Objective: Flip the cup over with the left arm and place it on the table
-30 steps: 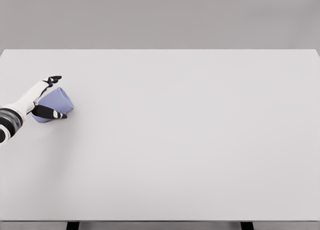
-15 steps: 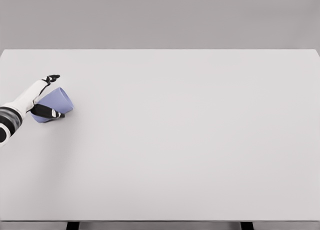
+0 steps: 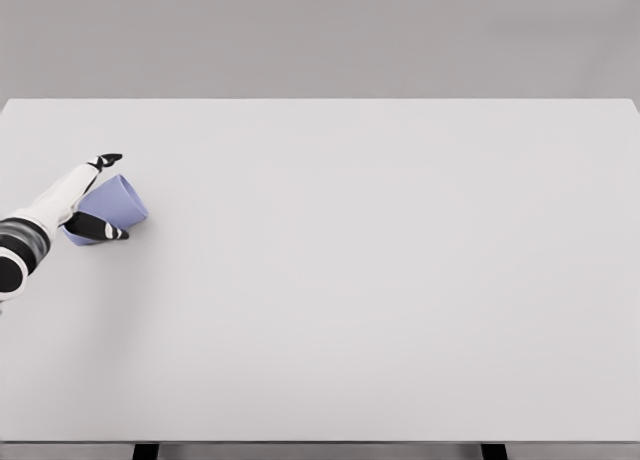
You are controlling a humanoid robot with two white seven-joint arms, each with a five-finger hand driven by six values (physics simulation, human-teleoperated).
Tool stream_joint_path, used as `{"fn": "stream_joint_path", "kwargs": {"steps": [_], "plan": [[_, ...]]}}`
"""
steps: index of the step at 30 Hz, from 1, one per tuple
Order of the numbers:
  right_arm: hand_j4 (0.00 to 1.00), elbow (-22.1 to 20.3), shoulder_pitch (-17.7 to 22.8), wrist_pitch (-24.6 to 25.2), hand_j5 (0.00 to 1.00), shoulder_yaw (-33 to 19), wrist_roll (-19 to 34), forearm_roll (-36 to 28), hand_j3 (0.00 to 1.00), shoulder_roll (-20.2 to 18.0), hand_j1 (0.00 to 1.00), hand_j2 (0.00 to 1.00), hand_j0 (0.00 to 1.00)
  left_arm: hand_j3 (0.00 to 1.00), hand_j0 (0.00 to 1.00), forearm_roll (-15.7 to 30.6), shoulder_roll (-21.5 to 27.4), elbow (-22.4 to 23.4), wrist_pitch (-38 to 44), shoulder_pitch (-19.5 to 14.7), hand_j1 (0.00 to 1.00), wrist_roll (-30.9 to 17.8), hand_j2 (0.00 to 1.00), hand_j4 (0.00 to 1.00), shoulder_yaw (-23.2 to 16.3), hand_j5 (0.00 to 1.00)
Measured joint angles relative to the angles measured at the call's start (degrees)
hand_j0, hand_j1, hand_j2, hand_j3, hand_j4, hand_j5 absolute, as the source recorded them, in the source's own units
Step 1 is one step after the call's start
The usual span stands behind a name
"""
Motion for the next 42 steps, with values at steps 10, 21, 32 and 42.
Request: {"fn": "stream_joint_path", "kwargs": {"steps": [10,21,32,42], "plan": [[1.00,0.00,0.00,0.00,1.00,0.00,0.00,0.00,1.00,0.00,1.00,1.00,1.00,1.00,1.00,-0.27,-1.06,0.82,-0.03,-0.79,1.00,0.05,1.00,1.00,-1.24,1.00],[1.00,0.00,0.00,0.00,1.00,0.00,0.00,0.00,1.00,0.00,1.00,1.00,1.00,0.81,0.81,-0.47,-1.25,0.98,0.01,-0.70,0.81,0.14,0.81,0.81,-2.07,0.81],[1.00,0.00,0.00,0.00,1.00,0.00,0.00,0.00,1.00,0.00,1.00,1.00,1.00,0.73,0.73,-0.02,-1.17,0.41,-0.01,-0.70,0.73,0.13,0.73,0.73,-1.83,0.73],[1.00,0.00,0.00,0.00,1.00,0.00,0.00,0.00,1.00,0.00,1.00,1.00,1.00,0.74,0.74,3.40,-1.17,0.26,-0.81,-0.97,0.74,0.59,0.74,0.74,1.48,0.74]]}}
